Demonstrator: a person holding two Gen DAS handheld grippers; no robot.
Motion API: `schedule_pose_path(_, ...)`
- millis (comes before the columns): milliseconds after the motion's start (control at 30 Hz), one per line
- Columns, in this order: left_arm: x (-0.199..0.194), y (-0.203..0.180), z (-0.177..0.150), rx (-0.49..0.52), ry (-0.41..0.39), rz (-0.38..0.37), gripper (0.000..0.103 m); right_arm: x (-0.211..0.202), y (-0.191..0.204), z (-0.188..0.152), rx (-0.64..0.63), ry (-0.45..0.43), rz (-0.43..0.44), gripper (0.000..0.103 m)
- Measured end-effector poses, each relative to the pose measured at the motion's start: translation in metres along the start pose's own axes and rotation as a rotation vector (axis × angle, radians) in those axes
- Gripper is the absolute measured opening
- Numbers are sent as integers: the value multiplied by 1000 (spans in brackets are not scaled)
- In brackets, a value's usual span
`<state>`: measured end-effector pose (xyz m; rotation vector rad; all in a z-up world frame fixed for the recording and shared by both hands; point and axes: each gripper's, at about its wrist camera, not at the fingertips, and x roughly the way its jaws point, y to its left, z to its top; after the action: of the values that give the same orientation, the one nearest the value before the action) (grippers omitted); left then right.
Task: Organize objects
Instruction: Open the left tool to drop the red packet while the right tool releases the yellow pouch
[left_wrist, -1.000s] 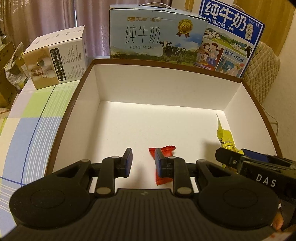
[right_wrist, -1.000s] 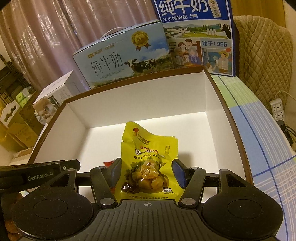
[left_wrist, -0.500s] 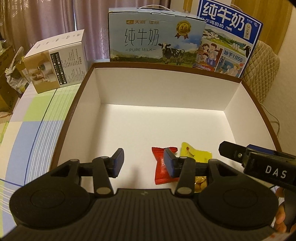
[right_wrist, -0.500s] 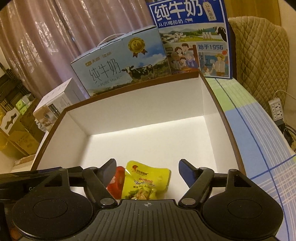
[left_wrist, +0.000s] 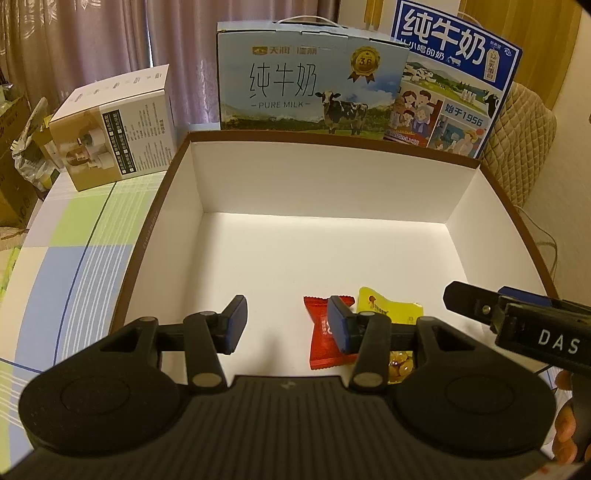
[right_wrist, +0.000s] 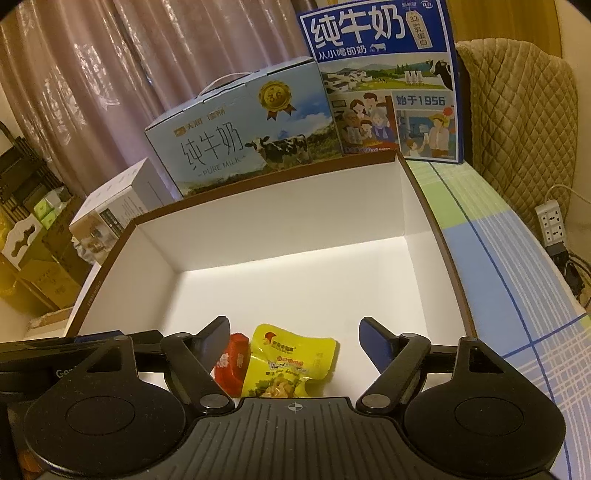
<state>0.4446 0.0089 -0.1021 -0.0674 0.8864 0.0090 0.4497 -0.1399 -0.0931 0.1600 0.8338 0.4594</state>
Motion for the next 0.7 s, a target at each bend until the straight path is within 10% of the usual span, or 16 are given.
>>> schedule_pose_path(700,-59,7,-6,-1,-90,-30,43,-64,-2,5,-56,-118,32,74)
